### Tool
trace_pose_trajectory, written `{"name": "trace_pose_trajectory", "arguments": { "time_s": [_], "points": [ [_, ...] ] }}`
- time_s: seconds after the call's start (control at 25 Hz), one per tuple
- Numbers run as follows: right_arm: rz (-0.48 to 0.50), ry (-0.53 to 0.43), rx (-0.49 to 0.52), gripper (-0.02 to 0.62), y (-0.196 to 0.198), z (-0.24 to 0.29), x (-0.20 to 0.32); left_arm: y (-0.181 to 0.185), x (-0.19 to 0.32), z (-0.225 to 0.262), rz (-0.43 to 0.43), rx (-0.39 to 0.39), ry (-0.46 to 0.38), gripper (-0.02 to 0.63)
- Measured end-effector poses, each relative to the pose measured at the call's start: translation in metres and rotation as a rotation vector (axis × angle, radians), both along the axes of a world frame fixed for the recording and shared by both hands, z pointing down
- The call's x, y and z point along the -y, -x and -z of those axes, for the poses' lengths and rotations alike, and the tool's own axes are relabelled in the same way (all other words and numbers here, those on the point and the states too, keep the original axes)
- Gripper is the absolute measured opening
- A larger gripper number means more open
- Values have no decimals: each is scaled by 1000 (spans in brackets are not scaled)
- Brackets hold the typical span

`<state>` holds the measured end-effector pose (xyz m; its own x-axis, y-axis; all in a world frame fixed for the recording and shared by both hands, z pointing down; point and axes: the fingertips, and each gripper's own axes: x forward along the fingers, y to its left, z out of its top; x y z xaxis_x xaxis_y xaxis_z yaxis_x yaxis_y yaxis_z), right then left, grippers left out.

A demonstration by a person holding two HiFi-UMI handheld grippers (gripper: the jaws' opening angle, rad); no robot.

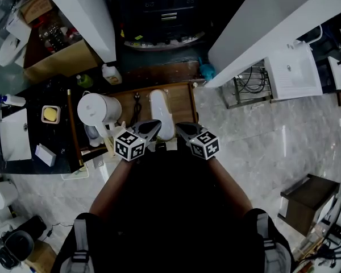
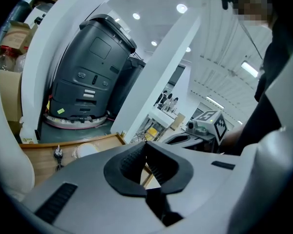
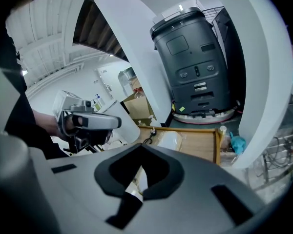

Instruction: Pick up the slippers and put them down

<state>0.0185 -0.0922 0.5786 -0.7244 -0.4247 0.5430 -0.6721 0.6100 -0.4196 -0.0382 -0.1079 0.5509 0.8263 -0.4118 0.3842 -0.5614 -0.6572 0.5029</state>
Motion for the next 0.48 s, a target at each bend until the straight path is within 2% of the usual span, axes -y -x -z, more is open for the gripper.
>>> {"name": "trace_pose_trajectory", "arguments": {
  "time_s": [0.32,0.48],
  "points": [
    [25,-65,52,8,13,33,-3,-8,-11,22,-57,-18,-19,12],
    [60,-116,30,8,19,46,-9,-6,-11,35,-32,-70,-12,12]
  ]
}}
